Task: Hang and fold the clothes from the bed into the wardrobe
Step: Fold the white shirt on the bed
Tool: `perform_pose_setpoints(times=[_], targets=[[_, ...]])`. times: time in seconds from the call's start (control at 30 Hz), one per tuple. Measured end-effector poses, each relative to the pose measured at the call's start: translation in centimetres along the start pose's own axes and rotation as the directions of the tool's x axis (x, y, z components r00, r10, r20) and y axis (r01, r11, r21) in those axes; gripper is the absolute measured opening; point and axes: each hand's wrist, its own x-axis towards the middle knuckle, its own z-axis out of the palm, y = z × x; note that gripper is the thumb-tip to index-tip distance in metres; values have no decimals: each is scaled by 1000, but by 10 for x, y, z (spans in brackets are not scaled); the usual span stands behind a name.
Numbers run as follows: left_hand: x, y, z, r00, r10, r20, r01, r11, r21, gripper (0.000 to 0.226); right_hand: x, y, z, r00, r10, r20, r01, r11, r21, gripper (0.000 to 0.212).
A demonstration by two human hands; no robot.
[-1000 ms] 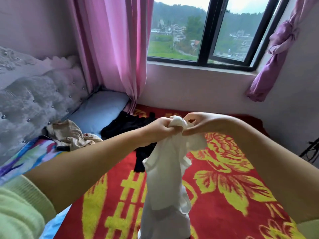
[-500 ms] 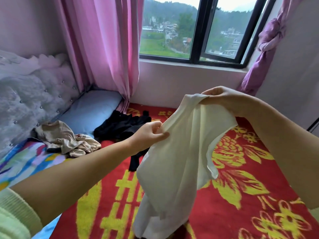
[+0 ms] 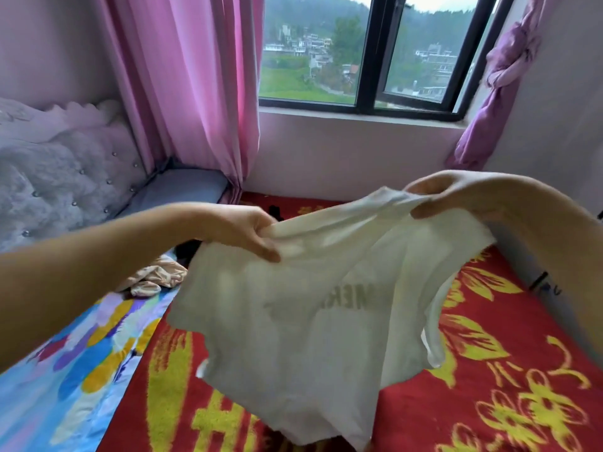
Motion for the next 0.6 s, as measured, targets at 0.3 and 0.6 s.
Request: perform_pose_setpoints(times=[0.3,0.6], targets=[[71,29,-62,941,-157,-300,282,854,437,19,23,21,-53,844,169,-509,-440,760,-478,11],[124,82,-100,338,170,-926,-43,985,165,28,18,7,-111,25,-303,-953,-219,928,-301,31]])
